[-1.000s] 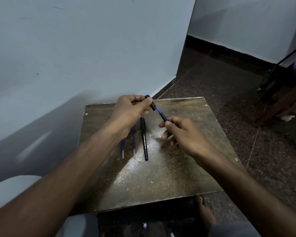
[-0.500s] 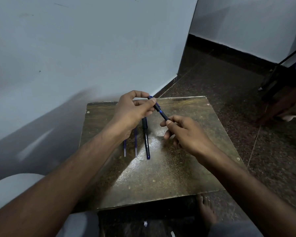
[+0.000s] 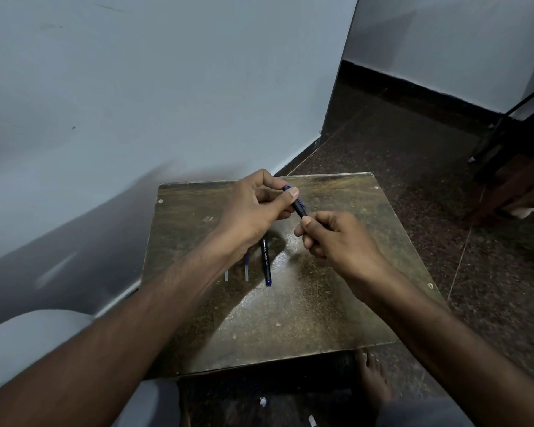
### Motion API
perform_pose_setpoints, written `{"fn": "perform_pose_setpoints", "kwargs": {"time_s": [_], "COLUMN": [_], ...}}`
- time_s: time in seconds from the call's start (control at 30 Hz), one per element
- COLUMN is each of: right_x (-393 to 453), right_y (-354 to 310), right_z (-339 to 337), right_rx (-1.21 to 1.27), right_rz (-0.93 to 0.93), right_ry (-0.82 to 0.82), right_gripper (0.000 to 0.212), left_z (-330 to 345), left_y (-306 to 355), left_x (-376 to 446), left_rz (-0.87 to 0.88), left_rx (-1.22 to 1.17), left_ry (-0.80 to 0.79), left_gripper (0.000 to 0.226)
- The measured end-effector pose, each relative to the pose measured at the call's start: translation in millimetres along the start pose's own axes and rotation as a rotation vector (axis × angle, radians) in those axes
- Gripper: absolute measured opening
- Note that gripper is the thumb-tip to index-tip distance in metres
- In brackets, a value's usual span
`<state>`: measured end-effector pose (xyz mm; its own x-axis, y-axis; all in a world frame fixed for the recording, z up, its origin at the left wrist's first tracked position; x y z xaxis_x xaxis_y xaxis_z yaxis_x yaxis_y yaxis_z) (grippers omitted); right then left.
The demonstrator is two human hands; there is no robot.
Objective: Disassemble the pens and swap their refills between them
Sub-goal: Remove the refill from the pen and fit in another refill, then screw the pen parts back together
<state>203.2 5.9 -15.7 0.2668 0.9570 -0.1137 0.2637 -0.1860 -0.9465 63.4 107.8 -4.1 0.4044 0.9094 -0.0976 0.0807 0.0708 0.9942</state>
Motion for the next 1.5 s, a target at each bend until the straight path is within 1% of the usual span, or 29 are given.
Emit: {"fn": "perform_pose_setpoints", "kwargs": {"time_s": [0.1,0.17,0.27,0.37,0.43,0.53,0.7,0.77,0.83,0.9,0.97,1.03,1.07,1.13,1.2,1.27,1.37,1.5], "right_x": [0,1,4,6,5,7,12,13,14,17,19,22,23,25,25,26,27,28], "right_y": [-4,-12,-16,-12,-8,-4,-4,-3,-4,-4,-4,-3,-3,-4,-5,-6,-7,-7], "right_z": [4,2,-1,1,4,4,5,6,8,11,14,15,16,18,21,22,22,24], "right_rx": [0.077,0.071,-0.015,-0.127,-0.133,-0.137,-0.227,-0.255,-0.271,-0.281,-0.326,-0.373,-0.392,-0.422,-0.43,-0.432,-0.433,-0.417], "right_rz": [-0.007,-0.035,-0.048,-0.04,-0.026,-0.011,-0.005,0.003,-0.008,-0.009,-0.01,-0.016,-0.023,-0.031,-0.035,-0.044,-0.052,-0.038], "right_ry": [-0.026,-0.024,-0.034,-0.037,-0.048,-0.057,-0.052,-0.05,-0.035,-0.027,-0.02,-0.017,-0.015,-0.013,-0.013,-0.005,0.009,0.002], "right_gripper": [0.03,0.028,0.025,0.021,0.012,0.008,0.007,0.003,0.015,0.023,0.021,0.014,0.014,0.021,0.033,0.041,0.039,0.034], "left_z": [-1,-5,-8,-13,-15,-16,-31,-40,-53,-69,-79,-79,-77,-72,-65,-57,-53,-55], "left_y": [3,11,20,19,20,24,32,32,30,24,16,7,2,-6,-14,-19,-24,-25], "left_x": [1,3,5,6,4,4,7,6,2,-3,-9,-14,-15,-16,-17,-17,-18,-17], "left_rz": [0.015,0.046,0.071,0.049,0.07,0.1,0.13,0.121,0.1,0.046,-0.008,-0.081,-0.122,-0.197,-0.26,-0.295,-0.311,-0.314], "left_rx": [-0.079,-0.065,0.059,0.159,0.266,0.392,0.63,0.704,0.781,0.922,1.102,1.222,1.237,1.197,1.095,1.013,0.942,0.909], "left_ry": [-0.018,-0.006,-0.014,-0.046,-0.054,-0.058,0.06,0.119,0.175,0.222,0.233,0.187,0.155,0.08,0.028,0.008,0.006,0.012], "left_gripper": [0.012,0.012,0.014,0.008,0.004,0.005,0.007,0.008,0.011,0.02,0.036,0.045,0.046,0.044,0.037,0.028,0.023,0.021]}}
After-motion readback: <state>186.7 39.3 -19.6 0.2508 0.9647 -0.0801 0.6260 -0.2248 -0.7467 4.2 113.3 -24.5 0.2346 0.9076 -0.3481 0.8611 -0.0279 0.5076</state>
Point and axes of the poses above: each hand's wrist, its own x-axis towards the middle knuckle, its own z-axis out of the palm, y = z × x, the point moved 10 cm from there along x, towards the middle knuckle, and after that the axes turned 4 degrees about -z, right-handed, at the moved point
